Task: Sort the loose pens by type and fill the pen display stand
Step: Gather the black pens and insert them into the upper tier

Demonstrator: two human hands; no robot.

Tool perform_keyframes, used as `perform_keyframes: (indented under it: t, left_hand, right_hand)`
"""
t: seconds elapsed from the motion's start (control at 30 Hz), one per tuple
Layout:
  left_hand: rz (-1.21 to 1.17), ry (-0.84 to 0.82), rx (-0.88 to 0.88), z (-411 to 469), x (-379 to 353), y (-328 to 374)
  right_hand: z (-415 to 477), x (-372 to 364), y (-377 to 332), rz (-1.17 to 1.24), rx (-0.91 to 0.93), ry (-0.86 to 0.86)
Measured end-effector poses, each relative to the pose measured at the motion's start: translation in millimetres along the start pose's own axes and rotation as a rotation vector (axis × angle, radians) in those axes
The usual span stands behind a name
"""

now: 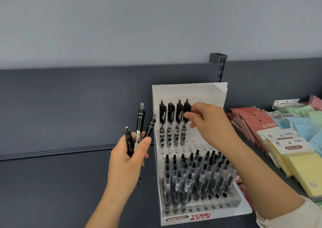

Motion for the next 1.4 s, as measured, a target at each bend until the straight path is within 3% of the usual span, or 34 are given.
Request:
perform_keyframes:
  t: [0.2, 0.27, 0.4, 0.5, 0.63, 0.73, 0.87, 0.97, 1.27, 1.4]
  left_hand:
    - [-0.057, -0.031, -0.013, -1.7, -4.9, 9.1]
    - [-0.068, -0.039, -0.018, -2.1, -5.7, 12.9]
    - [-0.102, -0.088, -0.057, -5.6, -11.2, 23.2]
    - [-0.098, -0.099, -0.090, -7.9, -13.9, 29.1]
    - [-0.074, -0.068, -0.113, -7.4, -10.7, 29.9]
    - [-0.024, 0.023, -0.120, -4.2, 0.0, 25.3]
    - [-0.017, 0.089, -0.066, -0.8, 10.6, 12.2]
    - [-0.011, 0.058, -0.059, -1.6, 7.1, 8.6]
    - [-0.008, -0.020, -0.032, -4.4, 0.2, 6.7]
    - [-0.016, -0.034, -0.018, -4.3, 0.7, 5.1]
  right_hand:
    - [-19.1, 20.5, -15.7, 0.108, 0.102, 0.221]
    - [-26.1, 15.1, -25.7, 0.186, 0.104, 0.148]
    - [-35.9, -17.4, -32.2, 0.360, 0.029, -0.163]
    - [-40.8, -29.6, -35.7, 0.470, 0.026, -0.223]
    - [-41.2, -19.6, -42.2, 0.636, -0.008, -0.186]
    - [-28.7, 17.7, -36.3, 0.749, -0.029, 0.007]
    - [-19.5, 63.1, -25.1, 0.598, 0.104, 0.277]
    - [-17.9, 68.6, -19.9, 0.374, 0.142, 0.357]
    - [-5.5, 41.0, -15.9, 0.143, 0.123, 0.254]
    - [-2.2, 23.4, -4.9, 0.013, 0.046, 0.096]
Point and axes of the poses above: each hand's wrist, its own z-axis towards the middle knuckle, its own x-axis out of the back of the hand, y = z × x, the point moved 7 cm from there along z, towards the middle knuckle, and after that the axes turned 14 degrees about z, right-handed, at the moved point
